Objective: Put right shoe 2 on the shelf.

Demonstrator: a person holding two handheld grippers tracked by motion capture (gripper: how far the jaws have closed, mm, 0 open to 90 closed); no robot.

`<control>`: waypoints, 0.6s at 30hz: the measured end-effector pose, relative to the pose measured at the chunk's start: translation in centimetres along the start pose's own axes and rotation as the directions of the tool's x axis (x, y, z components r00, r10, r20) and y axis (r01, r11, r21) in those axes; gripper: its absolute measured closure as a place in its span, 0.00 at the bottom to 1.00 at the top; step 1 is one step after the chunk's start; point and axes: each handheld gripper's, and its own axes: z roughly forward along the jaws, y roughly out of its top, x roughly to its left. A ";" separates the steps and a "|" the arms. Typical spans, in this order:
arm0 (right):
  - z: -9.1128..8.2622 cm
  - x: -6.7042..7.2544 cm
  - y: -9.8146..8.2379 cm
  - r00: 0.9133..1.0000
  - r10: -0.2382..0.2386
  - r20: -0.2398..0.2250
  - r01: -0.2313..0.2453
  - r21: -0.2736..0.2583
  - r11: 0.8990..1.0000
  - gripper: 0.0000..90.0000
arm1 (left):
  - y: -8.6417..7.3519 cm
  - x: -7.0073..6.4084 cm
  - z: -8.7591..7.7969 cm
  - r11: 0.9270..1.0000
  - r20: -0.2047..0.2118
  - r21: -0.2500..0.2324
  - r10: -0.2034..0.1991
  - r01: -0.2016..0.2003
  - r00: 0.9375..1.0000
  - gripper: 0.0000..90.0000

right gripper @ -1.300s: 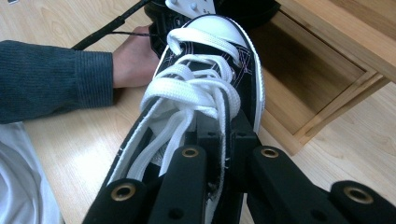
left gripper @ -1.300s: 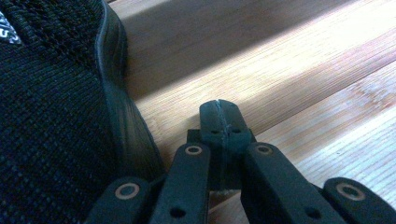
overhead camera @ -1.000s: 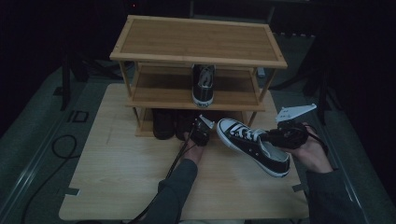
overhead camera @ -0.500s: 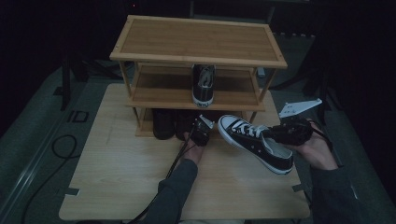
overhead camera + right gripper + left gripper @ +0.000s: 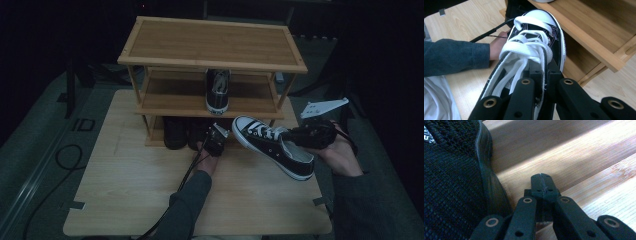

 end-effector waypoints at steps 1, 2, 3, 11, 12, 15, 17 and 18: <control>0.0 0.0 0.1 1.000 -0.004 -0.002 0.004 -0.006 1.000 0.97 | 0.0 0.0 0.0 1.000 -0.005 -0.001 0.001 -0.001 1.000 1.00; -0.1 -0.1 0.2 1.000 -0.004 -0.007 0.004 -0.011 1.000 0.97 | 0.0 0.0 0.0 1.000 -0.008 -0.002 0.001 -0.001 1.000 1.00; -0.1 -0.1 0.3 1.000 -0.005 -0.007 0.005 -0.014 1.000 0.97 | 0.0 0.0 0.0 1.000 -0.011 -0.003 -0.004 0.003 1.000 1.00; -0.2 -0.5 1.1 1.000 -0.003 0.003 0.003 -0.032 0.999 0.97 | 0.0 0.0 0.0 1.000 -0.015 0.002 0.001 -0.001 1.000 1.00; -0.2 -0.6 1.2 1.000 0.001 0.006 -0.001 -0.036 0.999 0.97 | 0.0 0.0 0.0 1.000 -0.015 0.002 0.001 -0.001 1.000 1.00; -0.3 -1.0 1.4 1.000 0.006 0.013 -0.005 -0.046 0.999 0.97 | 0.0 0.0 0.0 1.000 -0.012 0.002 0.001 -0.001 1.000 1.00; -0.4 -1.3 1.6 1.000 0.010 0.020 -0.009 -0.053 0.999 0.97 | 0.0 0.0 0.0 1.000 -0.008 0.002 -0.001 0.001 1.000 1.00; -0.4 -1.5 1.8 1.000 0.015 0.024 -0.014 -0.055 0.998 0.97 | 0.0 0.0 0.0 1.000 -0.006 0.002 0.001 -0.001 1.000 1.00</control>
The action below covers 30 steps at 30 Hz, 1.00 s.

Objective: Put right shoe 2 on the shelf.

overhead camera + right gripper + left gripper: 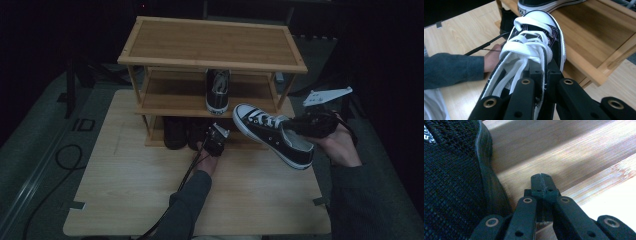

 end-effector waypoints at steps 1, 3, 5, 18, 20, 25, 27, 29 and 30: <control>0.0 -0.1 0.1 1.000 0.003 0.004 -0.003 -0.001 1.000 0.97 | 0.0 0.0 0.0 1.000 0.004 0.000 0.002 -0.002 1.000 1.00; 0.1 -0.4 0.3 1.000 0.008 0.012 -0.008 -0.001 1.000 0.97 | 0.0 0.0 0.0 1.000 0.006 0.000 0.001 -0.001 1.000 1.00; 0.2 -0.7 0.6 1.000 0.011 0.022 -0.011 -0.001 1.000 0.97 | 0.0 0.0 0.0 1.000 0.004 0.000 0.001 -0.001 1.000 1.00; 1.6 -2.4 1.4 0.994 0.056 0.097 -0.057 0.000 0.998 0.97 | 0.0 0.0 0.0 1.000 0.005 -0.001 0.000 0.000 1.000 1.00; 2.0 -2.6 1.6 0.992 0.072 0.101 -0.072 -0.001 0.997 0.97 | 0.0 0.0 0.0 1.000 0.006 -0.001 0.000 0.000 1.000 1.00; 2.8 -3.0 2.0 0.988 0.094 0.122 -0.094 -0.005 0.996 0.97 | 0.0 0.0 0.0 1.000 0.006 -0.002 0.000 0.000 1.000 1.00; 3.2 -3.1 2.2 0.986 0.101 0.130 -0.101 -0.005 0.995 0.97 | 0.0 0.0 0.0 1.000 0.006 -0.002 0.000 0.000 1.000 1.00; 3.6 -3.1 2.5 0.985 0.102 0.142 -0.102 -0.008 0.995 0.97 | 0.0 0.0 0.0 1.000 0.005 -0.002 0.001 -0.001 1.000 1.00; 3.8 -3.1 2.6 0.983 0.102 0.153 -0.102 -0.007 0.995 0.97 | 0.0 0.0 0.0 1.000 0.005 -0.002 0.001 -0.001 1.000 1.00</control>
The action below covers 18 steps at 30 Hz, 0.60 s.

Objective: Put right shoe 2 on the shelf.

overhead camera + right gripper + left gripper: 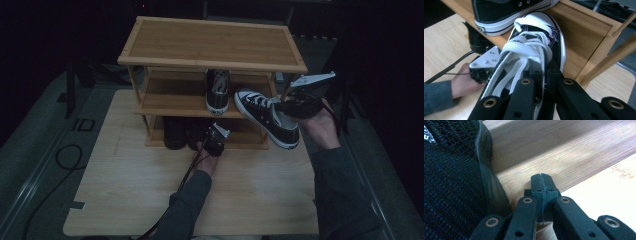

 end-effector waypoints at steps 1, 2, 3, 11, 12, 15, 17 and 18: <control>0.2 0.0 0.1 1.000 0.003 0.004 -0.003 -0.001 1.000 0.97 | 0.0 0.0 0.0 1.000 -0.001 0.000 0.000 0.000 1.000 1.00; 0.5 0.0 0.3 1.000 0.004 0.010 -0.004 -0.001 1.000 0.97 | 0.0 0.0 0.0 1.000 0.000 0.001 0.000 0.000 1.000 1.00; 0.6 0.1 0.4 1.000 0.007 0.013 -0.007 -0.002 1.000 0.97 | 0.0 0.0 0.0 1.000 0.000 0.000 0.000 0.000 1.000 1.00; 2.3 0.2 1.5 0.999 0.019 0.047 -0.018 -0.017 1.000 0.97 | 0.0 0.0 0.0 1.000 0.000 -0.001 0.000 0.000 1.000 1.00; 2.4 0.3 1.6 0.998 0.021 0.054 -0.020 -0.025 1.000 0.97 | 0.0 0.0 0.0 1.000 0.000 -0.001 0.000 0.000 1.000 1.00; 2.6 0.4 1.7 0.998 0.027 0.058 -0.025 -0.040 0.999 0.97 | 0.0 0.0 0.0 1.000 0.001 0.000 -0.001 0.001 1.000 1.00; 2.8 0.6 1.6 0.997 0.031 0.064 -0.028 -0.047 0.999 0.97 | 0.0 0.0 0.0 1.000 0.000 -0.001 0.001 -0.001 1.000 1.00; 2.9 0.6 1.5 0.997 0.028 0.069 -0.025 -0.050 0.998 0.97 | 0.0 0.0 0.0 1.000 0.000 0.000 0.000 0.000 1.000 1.00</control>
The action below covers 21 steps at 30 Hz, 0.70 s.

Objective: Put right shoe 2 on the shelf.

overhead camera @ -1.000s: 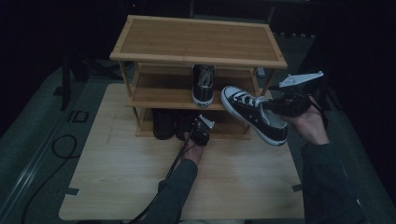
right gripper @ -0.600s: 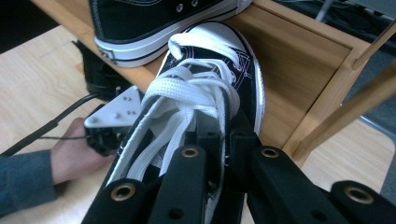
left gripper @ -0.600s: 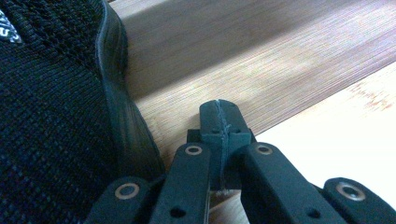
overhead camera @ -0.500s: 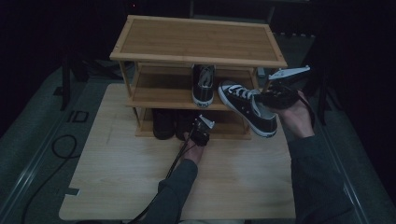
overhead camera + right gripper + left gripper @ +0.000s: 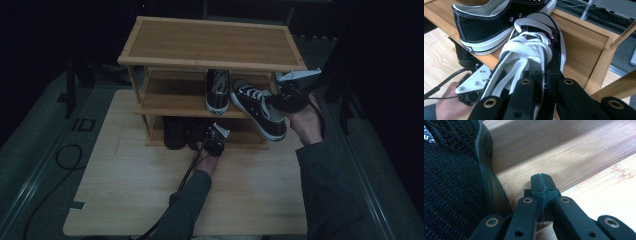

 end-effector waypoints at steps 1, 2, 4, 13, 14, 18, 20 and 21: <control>0.1 0.1 -0.1 1.000 -0.002 0.005 0.002 -0.001 1.000 0.97 | 0.0 0.0 0.0 1.000 0.001 0.000 -0.001 0.001 1.000 1.00; 0.2 0.1 -0.1 1.000 -0.001 0.009 0.001 -0.004 1.000 0.97 | 0.0 0.0 0.0 1.000 0.000 0.000 0.001 -0.001 1.000 1.00; 0.4 0.2 -0.3 1.000 0.002 0.021 -0.002 -0.011 1.000 0.97 | 0.0 0.0 0.0 1.000 -0.001 0.000 -0.001 0.001 1.000 1.00; 0.0 0.0 -0.2 0.999 -0.008 0.032 0.007 0.032 0.999 0.87 | 0.0 0.0 0.0 1.000 -0.004 0.000 -0.003 0.003 1.000 1.00; -0.1 -0.1 -0.2 0.999 -0.002 0.033 0.001 0.031 1.000 0.85 | 0.0 0.0 0.0 1.000 -0.003 0.000 -0.002 0.002 1.000 1.00; -0.8 -0.3 -0.3 1.000 0.018 0.023 -0.018 0.014 1.000 0.82 | 0.0 0.0 0.0 1.000 -0.001 0.000 -0.002 0.002 1.000 1.00; -1.3 -0.2 -0.3 1.000 0.018 0.017 -0.018 0.001 1.000 0.81 | 0.0 0.0 0.0 1.000 -0.001 0.000 -0.003 0.003 1.000 1.00; -1.5 -0.2 -0.3 1.000 0.016 0.016 -0.016 -0.005 1.000 0.81 | 0.0 0.0 0.0 1.000 -0.002 0.001 -0.003 0.003 1.000 1.00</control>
